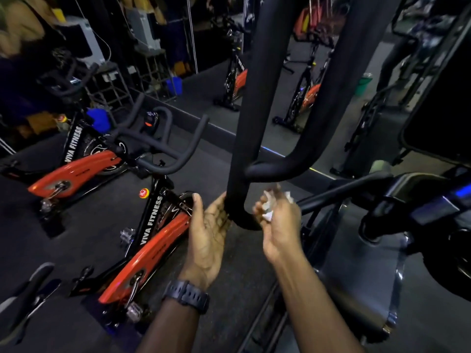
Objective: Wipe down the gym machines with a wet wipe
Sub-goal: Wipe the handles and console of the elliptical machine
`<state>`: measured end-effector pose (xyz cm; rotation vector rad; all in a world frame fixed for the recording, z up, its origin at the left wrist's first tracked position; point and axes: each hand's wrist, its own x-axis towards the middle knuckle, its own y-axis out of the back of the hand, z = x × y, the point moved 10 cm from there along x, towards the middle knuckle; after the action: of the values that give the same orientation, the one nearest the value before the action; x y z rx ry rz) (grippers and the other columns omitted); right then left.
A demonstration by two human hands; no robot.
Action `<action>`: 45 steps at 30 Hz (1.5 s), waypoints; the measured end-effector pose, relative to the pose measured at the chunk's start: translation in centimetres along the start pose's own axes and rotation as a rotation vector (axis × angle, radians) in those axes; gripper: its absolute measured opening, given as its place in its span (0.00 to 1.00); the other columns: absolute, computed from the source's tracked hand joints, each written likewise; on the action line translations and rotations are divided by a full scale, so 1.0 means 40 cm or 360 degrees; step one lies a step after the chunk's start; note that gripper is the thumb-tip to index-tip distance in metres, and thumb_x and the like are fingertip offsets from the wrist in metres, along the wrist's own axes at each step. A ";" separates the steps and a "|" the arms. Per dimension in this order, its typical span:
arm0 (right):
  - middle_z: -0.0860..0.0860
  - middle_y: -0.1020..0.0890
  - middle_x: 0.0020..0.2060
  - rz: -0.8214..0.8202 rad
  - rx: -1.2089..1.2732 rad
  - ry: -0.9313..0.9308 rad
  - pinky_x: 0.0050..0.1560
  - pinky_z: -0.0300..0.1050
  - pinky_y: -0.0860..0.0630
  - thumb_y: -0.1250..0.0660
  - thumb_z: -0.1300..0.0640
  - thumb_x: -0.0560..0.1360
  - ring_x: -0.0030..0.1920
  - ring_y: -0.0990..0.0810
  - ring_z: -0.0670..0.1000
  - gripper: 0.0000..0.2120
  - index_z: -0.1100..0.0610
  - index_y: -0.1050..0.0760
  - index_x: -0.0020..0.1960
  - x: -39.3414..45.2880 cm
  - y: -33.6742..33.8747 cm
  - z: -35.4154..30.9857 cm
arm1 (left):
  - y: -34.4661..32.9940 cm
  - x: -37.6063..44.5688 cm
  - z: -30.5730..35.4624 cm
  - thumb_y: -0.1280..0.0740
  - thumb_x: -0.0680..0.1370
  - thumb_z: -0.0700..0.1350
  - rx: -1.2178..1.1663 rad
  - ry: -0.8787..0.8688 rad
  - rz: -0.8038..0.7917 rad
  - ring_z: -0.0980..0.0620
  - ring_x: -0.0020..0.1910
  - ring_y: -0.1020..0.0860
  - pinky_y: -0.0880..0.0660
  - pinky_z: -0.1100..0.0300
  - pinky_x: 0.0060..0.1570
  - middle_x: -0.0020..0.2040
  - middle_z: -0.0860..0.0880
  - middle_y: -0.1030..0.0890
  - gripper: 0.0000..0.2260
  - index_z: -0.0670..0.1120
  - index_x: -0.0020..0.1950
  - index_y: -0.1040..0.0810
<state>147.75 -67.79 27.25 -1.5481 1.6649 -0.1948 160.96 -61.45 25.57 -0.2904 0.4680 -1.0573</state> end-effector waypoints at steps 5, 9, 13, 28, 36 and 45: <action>0.47 0.18 0.47 -0.0043 -0.0596 0.0435 0.50 0.36 0.25 0.48 0.45 0.84 0.49 0.21 0.47 0.18 0.55 0.24 0.55 -0.017 -0.083 0.040 | -0.037 -0.012 -0.010 0.52 0.77 0.70 -0.0095 -0.0018 -0.0097 0.53 0.68 0.23 0.34 0.55 0.72 0.66 0.48 0.19 0.37 0.45 0.71 0.25; 0.54 0.22 0.61 -0.0355 -0.2007 0.1226 0.66 0.56 0.32 0.56 0.32 0.79 0.62 0.26 0.54 0.36 0.59 0.32 0.68 -0.024 -0.049 0.106 | -0.057 -0.030 -0.008 0.53 0.77 0.71 -0.0062 -0.0025 -0.0194 0.55 0.72 0.27 0.40 0.53 0.77 0.71 0.50 0.22 0.40 0.45 0.77 0.32; 0.50 0.20 0.52 -0.0373 -0.2185 0.1248 0.65 0.52 0.31 0.61 0.27 0.76 0.56 0.22 0.53 0.41 0.57 0.26 0.61 0.008 -0.030 0.076 | -0.053 -0.024 0.000 0.54 0.76 0.71 0.0031 -0.0068 -0.0198 0.56 0.72 0.27 0.40 0.52 0.78 0.71 0.50 0.23 0.40 0.45 0.77 0.32; 0.38 0.26 0.42 -0.0528 -0.1150 0.0535 0.45 0.32 0.30 0.55 0.19 0.67 0.41 0.27 0.35 0.28 0.40 0.31 0.46 0.014 -0.095 0.084 | -0.076 -0.017 0.030 0.61 0.80 0.70 0.0129 -0.0068 -0.0227 0.56 0.73 0.28 0.41 0.52 0.78 0.71 0.51 0.23 0.39 0.48 0.75 0.28; 0.47 0.20 0.53 -0.0696 -0.1586 0.0801 0.58 0.53 0.26 0.44 0.45 0.75 0.55 0.22 0.45 0.18 0.49 0.27 0.61 0.045 -0.030 0.117 | -0.038 -0.011 0.028 0.57 0.76 0.72 0.0171 -0.0049 -0.0223 0.57 0.69 0.25 0.38 0.54 0.77 0.69 0.50 0.21 0.40 0.48 0.74 0.28; 0.41 0.24 0.56 -0.0665 -0.1857 0.1269 0.62 0.45 0.28 0.55 0.24 0.73 0.59 0.25 0.38 0.38 0.52 0.31 0.65 0.006 -0.039 0.109 | -0.032 0.035 -0.012 0.59 0.78 0.73 0.0285 -0.0086 -0.0398 0.52 0.69 0.24 0.36 0.47 0.76 0.67 0.49 0.19 0.40 0.49 0.70 0.24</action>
<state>151.80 -66.56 25.31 -2.9886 2.1805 -0.0315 160.33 -63.29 25.39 -0.2212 0.2902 -1.3231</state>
